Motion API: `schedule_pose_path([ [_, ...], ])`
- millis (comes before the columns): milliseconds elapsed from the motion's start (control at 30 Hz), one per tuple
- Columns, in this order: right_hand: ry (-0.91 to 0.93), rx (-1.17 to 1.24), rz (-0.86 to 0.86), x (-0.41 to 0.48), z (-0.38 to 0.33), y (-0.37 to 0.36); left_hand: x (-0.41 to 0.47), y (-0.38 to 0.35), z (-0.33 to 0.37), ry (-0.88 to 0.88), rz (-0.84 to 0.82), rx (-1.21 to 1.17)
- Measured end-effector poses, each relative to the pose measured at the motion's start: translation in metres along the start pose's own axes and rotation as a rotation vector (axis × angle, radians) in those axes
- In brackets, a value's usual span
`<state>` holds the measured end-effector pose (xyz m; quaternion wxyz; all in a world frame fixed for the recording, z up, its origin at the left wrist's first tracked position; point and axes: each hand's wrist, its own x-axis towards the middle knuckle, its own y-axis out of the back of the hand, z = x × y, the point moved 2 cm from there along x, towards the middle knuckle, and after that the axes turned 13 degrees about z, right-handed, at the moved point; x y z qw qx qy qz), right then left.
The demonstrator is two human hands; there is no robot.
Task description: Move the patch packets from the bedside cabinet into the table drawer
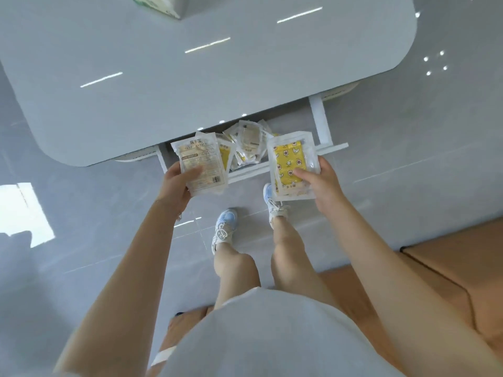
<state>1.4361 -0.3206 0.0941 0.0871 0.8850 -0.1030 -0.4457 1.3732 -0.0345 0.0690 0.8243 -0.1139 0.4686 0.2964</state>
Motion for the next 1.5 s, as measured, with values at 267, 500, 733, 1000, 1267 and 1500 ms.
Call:
schedule_pose_path([
  [267, 0.000, -0.234, -0.079, 0.100, -0.020, -0.024, 0.067, -0.028, -0.036, 0.092, 0.172, -0.057],
  [500, -0.068, -0.368, -0.072, 0.193, 0.005, -0.064, 0.145, -0.049, -0.075, 0.174, 0.233, 0.008],
  [733, -0.261, -0.329, 0.028, 0.271, 0.065, -0.100, 0.231, -0.065, -0.098, 0.047, 0.275, 0.138],
  [1000, -0.144, -0.400, 0.122, 0.303, 0.101, -0.119, 0.250, -0.090, -0.113, -0.170, 0.531, 0.352],
  [1267, 0.050, -0.678, 0.170, 0.302, 0.097, -0.128, 0.241, -0.084, -0.111, -0.255, 0.613, 0.548],
  [1500, 0.434, -0.979, 0.035, 0.247, 0.073, -0.127, 0.194, -0.076, -0.093, -0.455, 0.542, 0.833],
])
